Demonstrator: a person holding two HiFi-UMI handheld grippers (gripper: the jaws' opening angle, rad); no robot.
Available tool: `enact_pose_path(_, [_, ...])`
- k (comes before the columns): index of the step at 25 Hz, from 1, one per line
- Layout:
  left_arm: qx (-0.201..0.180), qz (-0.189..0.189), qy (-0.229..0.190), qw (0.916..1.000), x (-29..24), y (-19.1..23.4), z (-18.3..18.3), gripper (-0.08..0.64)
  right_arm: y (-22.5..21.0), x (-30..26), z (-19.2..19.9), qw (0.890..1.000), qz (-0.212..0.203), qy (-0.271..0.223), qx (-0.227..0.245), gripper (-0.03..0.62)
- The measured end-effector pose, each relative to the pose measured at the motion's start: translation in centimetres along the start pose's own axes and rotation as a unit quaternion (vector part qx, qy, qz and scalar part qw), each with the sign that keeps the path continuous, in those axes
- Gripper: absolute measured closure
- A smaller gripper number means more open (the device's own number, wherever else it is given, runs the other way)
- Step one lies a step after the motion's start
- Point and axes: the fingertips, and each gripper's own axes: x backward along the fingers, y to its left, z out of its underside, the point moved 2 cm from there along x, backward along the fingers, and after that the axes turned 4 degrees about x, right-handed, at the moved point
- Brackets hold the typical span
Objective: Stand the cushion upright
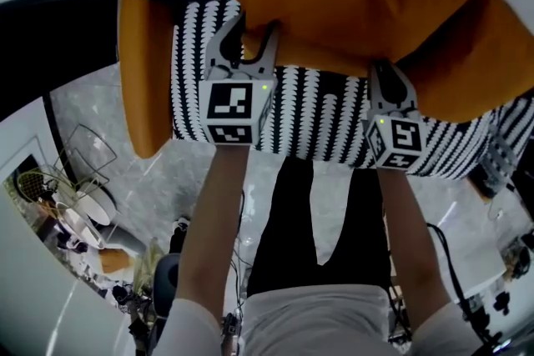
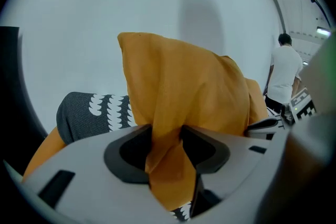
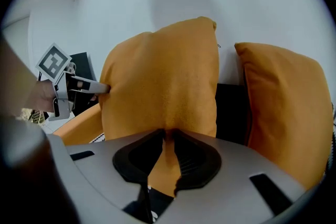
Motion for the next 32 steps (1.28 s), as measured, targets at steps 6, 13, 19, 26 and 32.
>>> enact_pose_path(6, [0.009,-0.005,0.041,0.9991,1.3,1.9,2.0,0.289,-0.7,0.6,1.1,0.999,-0.025,0.034,-0.012,0.426])
enact_pose_path(13, [0.026,-0.02,0.04,0.9987,4.4,4.5,0.3,0.333,-2.7,2.6,-2.9,0.998,-0.047,0.026,0.013,0.425])
enact_pose_path(19, [0.041,0.008,0.012,0.999,9.7,2.5,-4.0,0.468,-2.5,7.7,-7.5,0.998,-0.066,0.002,0.007,0.488])
enact_pose_path(26, [0.048,0.054,0.012,0.9973,16.9,-2.8,-5.4,0.535,-1.0,17.2,-11.3,0.994,-0.091,-0.041,-0.047,0.545])
enact_pose_path(32, [0.112,0.105,0.022,0.988,23.1,-6.7,-4.2,0.558,-3.1,24.5,-9.6,0.992,-0.025,-0.034,-0.12,0.554])
